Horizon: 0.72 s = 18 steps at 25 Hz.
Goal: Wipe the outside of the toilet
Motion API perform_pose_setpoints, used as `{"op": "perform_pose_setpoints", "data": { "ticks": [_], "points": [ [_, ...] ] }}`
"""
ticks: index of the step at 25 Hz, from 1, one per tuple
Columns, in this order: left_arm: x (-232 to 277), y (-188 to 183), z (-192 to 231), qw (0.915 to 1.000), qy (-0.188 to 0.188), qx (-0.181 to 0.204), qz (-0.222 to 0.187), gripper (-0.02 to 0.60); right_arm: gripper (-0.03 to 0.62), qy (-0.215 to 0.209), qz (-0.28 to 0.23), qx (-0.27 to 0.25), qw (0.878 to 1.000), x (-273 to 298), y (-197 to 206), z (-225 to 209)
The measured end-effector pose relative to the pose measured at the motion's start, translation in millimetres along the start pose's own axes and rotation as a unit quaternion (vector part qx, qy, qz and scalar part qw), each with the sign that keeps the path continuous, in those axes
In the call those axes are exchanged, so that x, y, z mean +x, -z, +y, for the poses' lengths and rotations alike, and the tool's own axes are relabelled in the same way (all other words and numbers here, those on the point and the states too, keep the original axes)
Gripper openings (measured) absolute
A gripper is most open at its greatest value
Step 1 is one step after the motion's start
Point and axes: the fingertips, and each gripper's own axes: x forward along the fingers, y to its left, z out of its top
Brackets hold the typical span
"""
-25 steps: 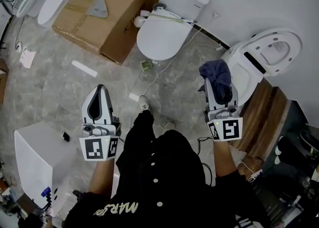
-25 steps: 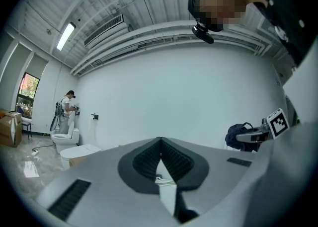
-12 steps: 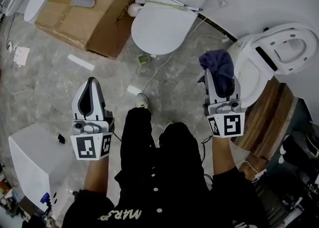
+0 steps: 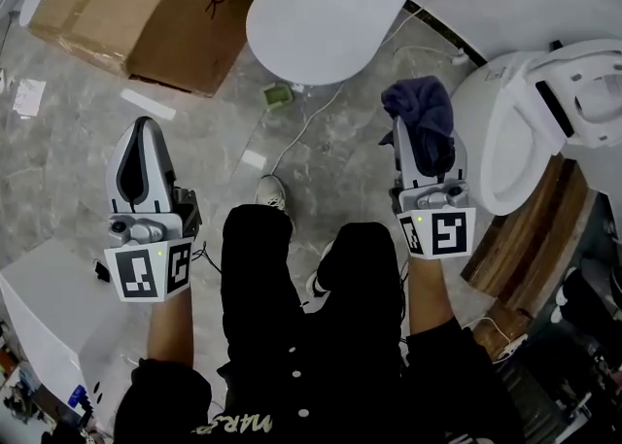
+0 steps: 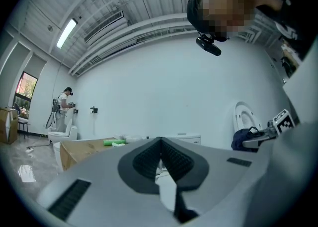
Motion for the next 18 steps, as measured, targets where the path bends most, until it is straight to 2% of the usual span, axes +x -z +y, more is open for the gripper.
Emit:
{"op": "perform_pose_setpoints", "data": {
  "ticks": [5, 18],
  "points": [
    [5.2, 60.0, 9.9, 0.9999, -0.013, 0.005, -0.007, 0.009, 0.144, -0.006, -0.005, 0.0, 1.0, 17.2, 63.7, 13.5],
    [14.8, 185.5, 16.0, 0.9993, 0.008, 0.009, -0.037, 0.009, 0.144, 0.005, -0.027, -0.009, 1.0, 44.7, 190.5, 30.6]
  ]
}}
